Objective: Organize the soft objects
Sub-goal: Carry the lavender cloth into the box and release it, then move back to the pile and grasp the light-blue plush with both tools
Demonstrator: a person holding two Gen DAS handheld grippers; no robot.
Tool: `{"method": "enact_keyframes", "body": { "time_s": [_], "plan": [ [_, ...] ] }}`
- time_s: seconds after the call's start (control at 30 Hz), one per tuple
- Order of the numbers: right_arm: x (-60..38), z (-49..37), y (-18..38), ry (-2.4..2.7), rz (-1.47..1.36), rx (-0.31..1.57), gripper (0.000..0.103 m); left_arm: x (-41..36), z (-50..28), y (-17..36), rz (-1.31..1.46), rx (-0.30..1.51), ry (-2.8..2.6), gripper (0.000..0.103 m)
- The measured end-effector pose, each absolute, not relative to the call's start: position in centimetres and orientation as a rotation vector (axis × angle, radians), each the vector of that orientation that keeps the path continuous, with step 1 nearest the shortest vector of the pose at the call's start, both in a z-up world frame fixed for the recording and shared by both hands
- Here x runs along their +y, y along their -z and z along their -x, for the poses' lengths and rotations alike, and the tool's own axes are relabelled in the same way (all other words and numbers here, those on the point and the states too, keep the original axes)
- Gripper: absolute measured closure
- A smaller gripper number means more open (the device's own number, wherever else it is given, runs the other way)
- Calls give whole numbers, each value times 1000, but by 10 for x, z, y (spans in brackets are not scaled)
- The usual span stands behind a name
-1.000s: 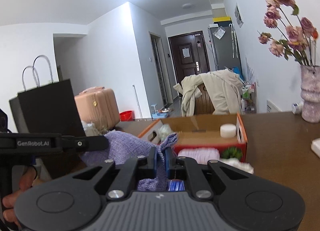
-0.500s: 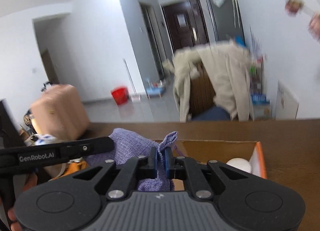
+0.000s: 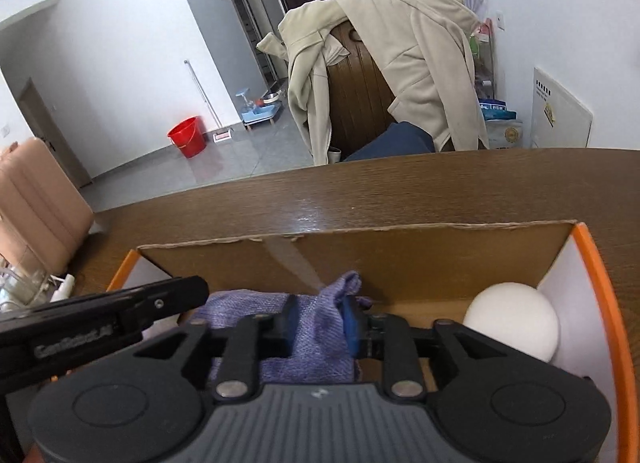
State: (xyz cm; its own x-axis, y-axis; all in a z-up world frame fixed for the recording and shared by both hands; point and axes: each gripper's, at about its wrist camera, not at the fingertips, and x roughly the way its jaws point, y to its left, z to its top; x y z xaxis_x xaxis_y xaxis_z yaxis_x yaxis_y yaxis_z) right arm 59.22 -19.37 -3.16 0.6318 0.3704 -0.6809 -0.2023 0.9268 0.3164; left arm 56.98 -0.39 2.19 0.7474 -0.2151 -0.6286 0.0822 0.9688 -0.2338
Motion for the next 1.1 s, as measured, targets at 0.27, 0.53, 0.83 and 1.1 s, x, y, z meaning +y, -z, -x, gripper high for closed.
{"method": "enact_keyframes", "body": {
  "time_s": [0.27, 0.53, 0.83, 1.1],
  "plan": [
    [-232, -531, -48, -315, -219, 694, 53, -10, -478, -109, 88, 561, 170, 26],
    [-279, -421, -123, -283, -175, 549, 42, -5, -362, -157, -17, 449, 108, 15],
    [-314, -292, -152, -285, -88, 405, 30, -7, -240, -157, -32, 347, 85, 4],
    [-328, -200, -123, -298, -66, 314, 25, -3, -159, -122, -17, 263, 35, 3]
  ]
}}
